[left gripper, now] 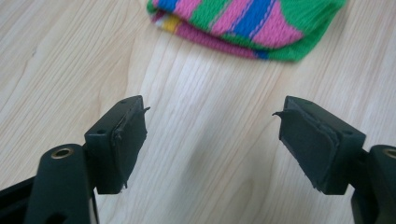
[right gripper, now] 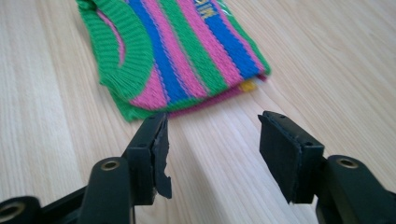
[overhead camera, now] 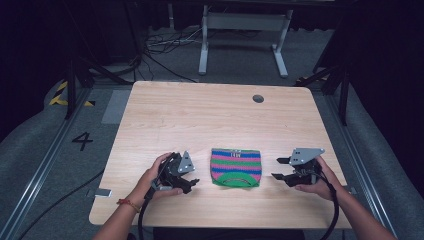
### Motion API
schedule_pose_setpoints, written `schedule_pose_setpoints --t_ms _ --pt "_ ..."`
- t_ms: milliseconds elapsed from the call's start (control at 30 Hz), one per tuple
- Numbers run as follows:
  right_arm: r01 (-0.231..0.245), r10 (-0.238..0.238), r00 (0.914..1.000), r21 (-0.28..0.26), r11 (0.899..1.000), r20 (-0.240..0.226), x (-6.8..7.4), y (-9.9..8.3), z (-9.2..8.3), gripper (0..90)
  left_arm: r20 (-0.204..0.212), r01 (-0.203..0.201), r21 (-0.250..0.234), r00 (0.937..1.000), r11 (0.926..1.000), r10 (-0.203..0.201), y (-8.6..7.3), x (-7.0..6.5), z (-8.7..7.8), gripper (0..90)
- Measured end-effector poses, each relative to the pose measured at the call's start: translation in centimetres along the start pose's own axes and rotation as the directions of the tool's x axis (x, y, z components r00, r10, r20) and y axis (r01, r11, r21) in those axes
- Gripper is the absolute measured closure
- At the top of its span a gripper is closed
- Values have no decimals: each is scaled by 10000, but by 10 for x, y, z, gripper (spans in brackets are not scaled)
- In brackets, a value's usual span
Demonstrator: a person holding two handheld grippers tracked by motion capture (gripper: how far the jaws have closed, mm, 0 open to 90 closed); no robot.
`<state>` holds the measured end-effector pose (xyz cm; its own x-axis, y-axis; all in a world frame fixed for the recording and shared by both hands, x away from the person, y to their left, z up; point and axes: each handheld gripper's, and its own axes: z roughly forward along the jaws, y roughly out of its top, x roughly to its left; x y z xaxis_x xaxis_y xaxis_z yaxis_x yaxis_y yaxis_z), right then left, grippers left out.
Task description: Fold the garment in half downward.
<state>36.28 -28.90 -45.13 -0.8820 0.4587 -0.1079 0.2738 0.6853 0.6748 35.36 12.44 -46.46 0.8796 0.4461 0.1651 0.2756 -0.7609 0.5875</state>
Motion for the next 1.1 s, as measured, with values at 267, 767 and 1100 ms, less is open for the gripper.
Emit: schedule_pose_setpoints --t_ms 267,767,1100 --pt "-240 222 9980 291 9993 588 -3 -19 -11 366 -639 166 292 9978 9994 -147 -18 0 -7 218" --pt "-1517 1558 9814 -445 9874 1124 -10 -69 -26 272 -871 1072 264 9907 9939 -1045 -64 10 -21 198" --pt "-2395 2439 9550 -467 9698 1685 -15 -104 -38 263 -968 2054 -205 9737 9785 -2064 -95 17 -36 186"
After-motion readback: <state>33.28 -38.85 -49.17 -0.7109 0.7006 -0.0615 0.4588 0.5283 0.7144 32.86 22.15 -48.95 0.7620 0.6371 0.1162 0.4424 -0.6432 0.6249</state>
